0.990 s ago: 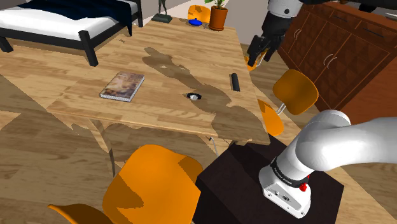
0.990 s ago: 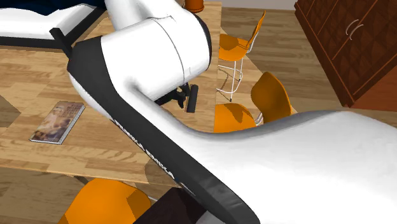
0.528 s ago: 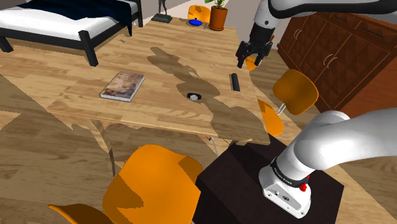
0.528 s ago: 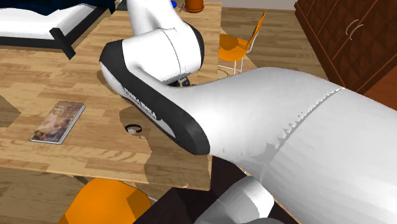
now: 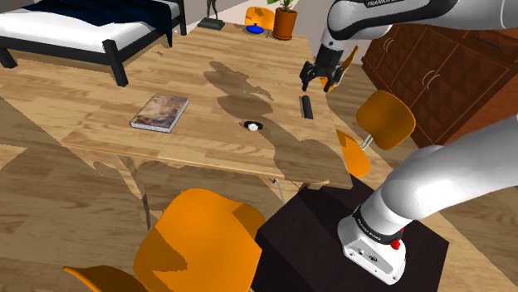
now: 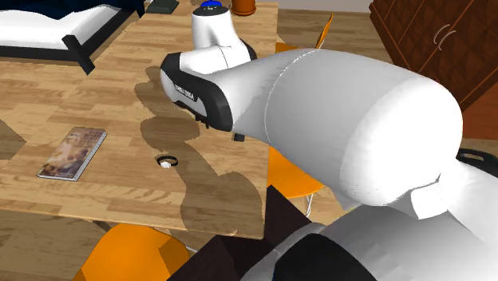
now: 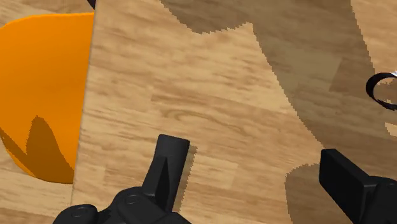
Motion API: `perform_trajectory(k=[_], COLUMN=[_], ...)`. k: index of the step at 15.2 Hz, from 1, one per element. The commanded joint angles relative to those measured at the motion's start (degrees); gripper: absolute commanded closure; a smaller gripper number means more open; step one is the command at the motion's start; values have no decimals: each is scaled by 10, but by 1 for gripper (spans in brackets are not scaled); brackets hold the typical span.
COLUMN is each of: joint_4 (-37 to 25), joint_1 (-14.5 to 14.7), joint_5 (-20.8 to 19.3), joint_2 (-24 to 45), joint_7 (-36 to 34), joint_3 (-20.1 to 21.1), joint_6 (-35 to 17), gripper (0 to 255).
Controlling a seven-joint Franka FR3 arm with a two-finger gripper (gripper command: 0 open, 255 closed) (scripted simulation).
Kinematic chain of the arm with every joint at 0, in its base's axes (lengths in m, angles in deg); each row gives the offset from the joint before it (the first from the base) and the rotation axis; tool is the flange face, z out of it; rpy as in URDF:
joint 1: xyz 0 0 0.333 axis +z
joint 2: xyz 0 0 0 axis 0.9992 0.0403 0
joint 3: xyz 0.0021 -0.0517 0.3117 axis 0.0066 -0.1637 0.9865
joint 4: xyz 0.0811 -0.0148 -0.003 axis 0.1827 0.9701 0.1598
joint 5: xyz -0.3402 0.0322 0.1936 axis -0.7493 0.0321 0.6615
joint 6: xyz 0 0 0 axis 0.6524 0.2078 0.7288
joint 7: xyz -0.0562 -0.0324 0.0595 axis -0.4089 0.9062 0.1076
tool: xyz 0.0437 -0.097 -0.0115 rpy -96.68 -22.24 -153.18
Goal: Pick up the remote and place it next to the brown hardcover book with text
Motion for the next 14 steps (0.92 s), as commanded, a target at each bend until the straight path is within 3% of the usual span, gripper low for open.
perform_trajectory(k=[1,14], joint_4=[-8,-110], joint_1=[-7,-52], joint_5=[9,125], joint_2=[38,278], joint_7=[-7,-10], joint_3=[-14,-79], joint_6=[-30,-146], gripper=[0,0])
